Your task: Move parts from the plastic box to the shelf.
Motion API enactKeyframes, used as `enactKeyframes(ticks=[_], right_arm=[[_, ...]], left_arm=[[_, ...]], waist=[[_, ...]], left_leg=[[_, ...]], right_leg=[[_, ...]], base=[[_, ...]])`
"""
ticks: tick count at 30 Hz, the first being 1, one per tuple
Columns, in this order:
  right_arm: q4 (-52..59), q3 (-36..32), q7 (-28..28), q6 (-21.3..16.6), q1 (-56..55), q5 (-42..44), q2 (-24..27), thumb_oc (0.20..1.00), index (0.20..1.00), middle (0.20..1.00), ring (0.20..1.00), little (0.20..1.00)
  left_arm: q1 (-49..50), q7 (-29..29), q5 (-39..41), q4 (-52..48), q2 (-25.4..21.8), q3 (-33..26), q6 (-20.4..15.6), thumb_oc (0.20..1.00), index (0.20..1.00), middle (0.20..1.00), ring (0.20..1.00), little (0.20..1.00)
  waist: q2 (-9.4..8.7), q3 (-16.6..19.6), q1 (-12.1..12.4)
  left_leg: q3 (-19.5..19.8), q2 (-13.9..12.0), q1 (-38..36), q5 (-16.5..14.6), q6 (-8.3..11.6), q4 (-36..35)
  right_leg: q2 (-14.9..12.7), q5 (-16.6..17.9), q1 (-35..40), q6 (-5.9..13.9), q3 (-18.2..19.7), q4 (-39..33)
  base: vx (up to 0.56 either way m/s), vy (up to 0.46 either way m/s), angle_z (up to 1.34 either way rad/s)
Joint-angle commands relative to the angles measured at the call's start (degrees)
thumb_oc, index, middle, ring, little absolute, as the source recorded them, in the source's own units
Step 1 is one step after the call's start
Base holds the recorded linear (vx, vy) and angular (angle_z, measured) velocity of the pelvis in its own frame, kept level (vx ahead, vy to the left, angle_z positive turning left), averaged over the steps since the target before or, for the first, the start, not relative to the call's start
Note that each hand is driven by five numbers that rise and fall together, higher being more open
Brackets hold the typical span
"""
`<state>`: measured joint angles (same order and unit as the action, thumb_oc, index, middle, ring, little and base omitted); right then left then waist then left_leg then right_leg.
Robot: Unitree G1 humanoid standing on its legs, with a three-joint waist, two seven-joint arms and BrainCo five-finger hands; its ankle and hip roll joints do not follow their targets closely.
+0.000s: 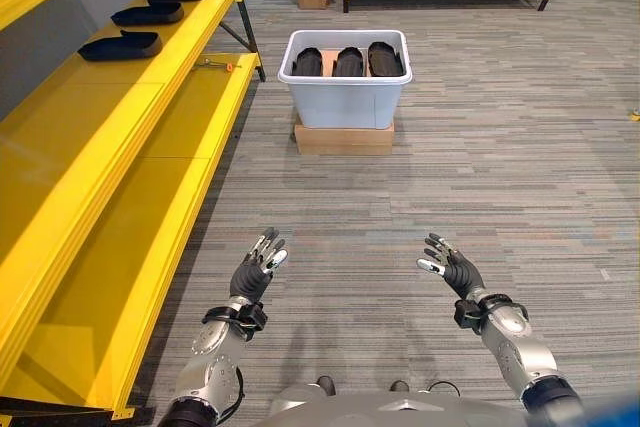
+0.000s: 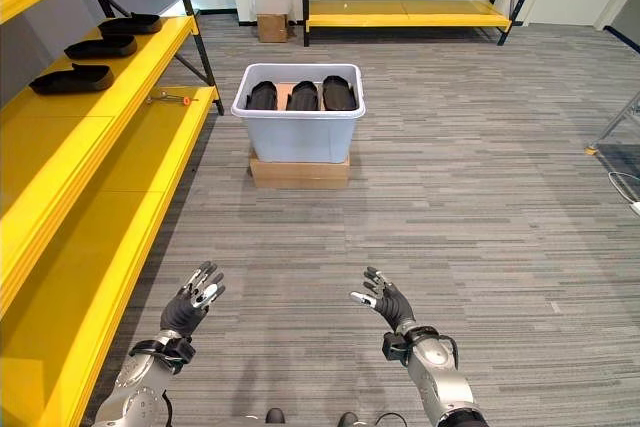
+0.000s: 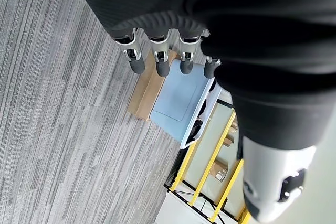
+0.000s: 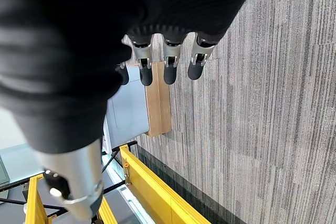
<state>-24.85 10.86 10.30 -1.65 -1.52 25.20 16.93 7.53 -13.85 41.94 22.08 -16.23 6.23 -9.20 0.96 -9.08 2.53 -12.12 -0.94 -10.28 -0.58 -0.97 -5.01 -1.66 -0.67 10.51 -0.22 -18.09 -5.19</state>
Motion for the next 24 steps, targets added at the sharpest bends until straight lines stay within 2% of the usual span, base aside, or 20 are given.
enactKeyframes(ticks=[1, 7, 13, 14, 16, 18, 20, 21, 22, 23, 24], right_arm=[[1.15, -0.06, 1.58, -1.80, 2.26, 0.78, 0.84, 1.000, 1.000, 1.000, 1.000, 1.000], [1.58, -0.12, 1.08, -2.53, 2.50, -0.49, 1.25, 1.000, 1.000, 1.000, 1.000, 1.000], [2.45, -0.58, 0.51, -3.63, 2.83, -1.49, 1.41, 1.000, 1.000, 1.000, 1.000, 1.000], [2.92, -0.45, 0.38, -4.00, 3.28, -2.21, 1.49, 1.000, 1.000, 1.000, 1.000, 1.000], [3.07, -0.40, 0.13, -4.03, 3.46, -2.09, 1.47, 1.000, 1.000, 1.000, 1.000, 1.000], [3.84, -0.42, -0.90, -3.96, 4.06, -0.84, 1.40, 1.000, 1.000, 1.000, 1.000, 1.000], [4.35, -0.77, -1.03, -4.26, 3.98, -0.95, 1.13, 1.000, 1.000, 1.000, 1.000, 1.000], [5.12, -1.16, -1.31, -4.43, 3.68, -1.11, 0.96, 1.000, 1.000, 1.000, 1.000, 1.000], [5.65, -1.28, -1.66, -4.52, 3.53, -1.14, 0.79, 1.000, 1.000, 1.000, 1.000, 1.000], [5.92, -1.37, -1.90, -4.58, 3.46, -1.22, 0.78, 1.000, 1.000, 1.000, 1.000, 1.000], [6.56, -1.82, -2.63, -4.59, 2.92, -1.65, 0.85, 1.000, 1.000, 1.000, 1.000, 1.000]], left_arm=[[-2.38, -1.60, 0.85, 0.20, -0.35, -0.49, -2.28, 1.000, 1.000, 1.000, 1.000, 1.000], [-3.04, -1.17, 0.84, 0.72, -0.33, -0.57, -2.61, 1.000, 1.000, 1.000, 1.000, 1.000], [-4.33, -3.29, 1.27, 1.94, -1.12, -0.66, -2.83, 1.000, 1.000, 1.000, 1.000, 1.000], [-5.20, -4.18, 0.69, 2.47, -1.47, -0.42, -2.79, 1.000, 1.000, 1.000, 1.000, 1.000], [-5.52, -4.34, 0.54, 2.68, -1.57, -0.29, -2.71, 1.000, 1.000, 1.000, 1.000, 1.000], [-6.62, -4.56, 0.07, 3.54, -1.86, 0.36, -3.02, 1.000, 1.000, 1.000, 1.000, 1.000], [-6.86, -4.75, 0.00, 3.45, -2.07, 0.34, -2.57, 1.000, 1.000, 1.000, 1.000, 1.000], [-6.44, -4.87, -0.60, 3.04, -2.28, 0.30, -2.25, 1.000, 1.000, 1.000, 1.000, 1.000], [-6.01, -4.46, -0.88, 2.57, -2.32, 0.40, -2.06, 1.000, 1.000, 1.000, 1.000, 1.000], [-5.86, -4.19, -0.75, 2.41, -2.35, 0.53, -1.97, 1.000, 1.000, 1.000, 1.000, 1.000], [-5.70, -3.69, -0.76, 1.98, -2.54, 0.79, -1.91, 1.000, 1.000, 1.000, 1.000, 1.000]], waist=[[-2.25, 1.52, 0.09], [-2.39, 1.45, -0.09], [-2.43, 0.94, -0.51], [-2.52, 0.24, -0.77], [-2.59, 0.03, -0.84], [-2.68, -1.33, -1.14], [-2.42, -2.16, -1.25], [-1.87, -2.63, -1.40], [-1.85, -3.23, -1.69], [-1.93, -3.50, -2.17], [-2.47, -3.83, -3.74]], left_leg=[[-2.01, -4.61, 1.27, 1.31, 4.15, 1.33], [-2.05, -4.07, 1.45, 0.80, 3.67, 2.20], [-2.38, -2.79, 2.28, -0.15, 2.04, 3.70], [-2.71, -1.74, 2.95, -0.66, 0.68, 4.57], [-2.81, -1.39, 3.20, -0.80, 0.26, 4.79], [-2.90, 0.11, 3.42, -1.34, -1.58, 5.17], [-3.15, 0.82, 2.95, -1.91, -2.37, 5.10], [-3.60, 1.01, 2.53, -2.15, -2.66, 4.77], [-3.66, 1.47, 1.63, -2.48, -2.75, 4.27], [-3.31, 1.82, 1.06, -2.69, -2.70, 3.74], [-2.23, 2.53, 0.13, -3.46, -2.46, 2.98]], right_leg=[[-6.67, 3.13, -0.03, 6.15, -0.78, 0.99], [-7.10, 2.81, -0.23, 6.23, -0.42, 2.05], [-8.06, 1.25, -1.59, 6.51, 0.40, 6.66], [-8.60, 1.17, -3.50, 6.95, 0.79, 11.00], [-8.81, 1.33, -4.30, 7.15, 0.89, 12.47], [-10.51, 4.00, -8.24, 8.82, 1.15, 20.60], [-12.06, 6.08, -11.20, 9.57, 0.93, 27.16], [-12.67, 8.55, -13.66, 9.86, 0.05, 31.19], [-12.64, 9.42, -15.28, 10.23, 0.46, 32.70], [-11.61, 9.80, -16.32, 10.29, 1.06, 31.59], [-8.42, 9.83, -17.60, 10.12, 2.42, 25.28]], base=[[0.01, 0.097, 0.00], [0.00, 0.108, 0.00], [-0.03, 0.152, 0.02], [-0.07, 0.165, 0.02], [-0.06, 0.158, 0.07], [-0.06, 0.206, 0.04], [-0.01, 0.181, 0.02], [0.02, 0.199, -0.04], [0.04, 0.147, -0.10], [0.10, 0.043, -0.02], [0.14, -0.027, -0.07]])
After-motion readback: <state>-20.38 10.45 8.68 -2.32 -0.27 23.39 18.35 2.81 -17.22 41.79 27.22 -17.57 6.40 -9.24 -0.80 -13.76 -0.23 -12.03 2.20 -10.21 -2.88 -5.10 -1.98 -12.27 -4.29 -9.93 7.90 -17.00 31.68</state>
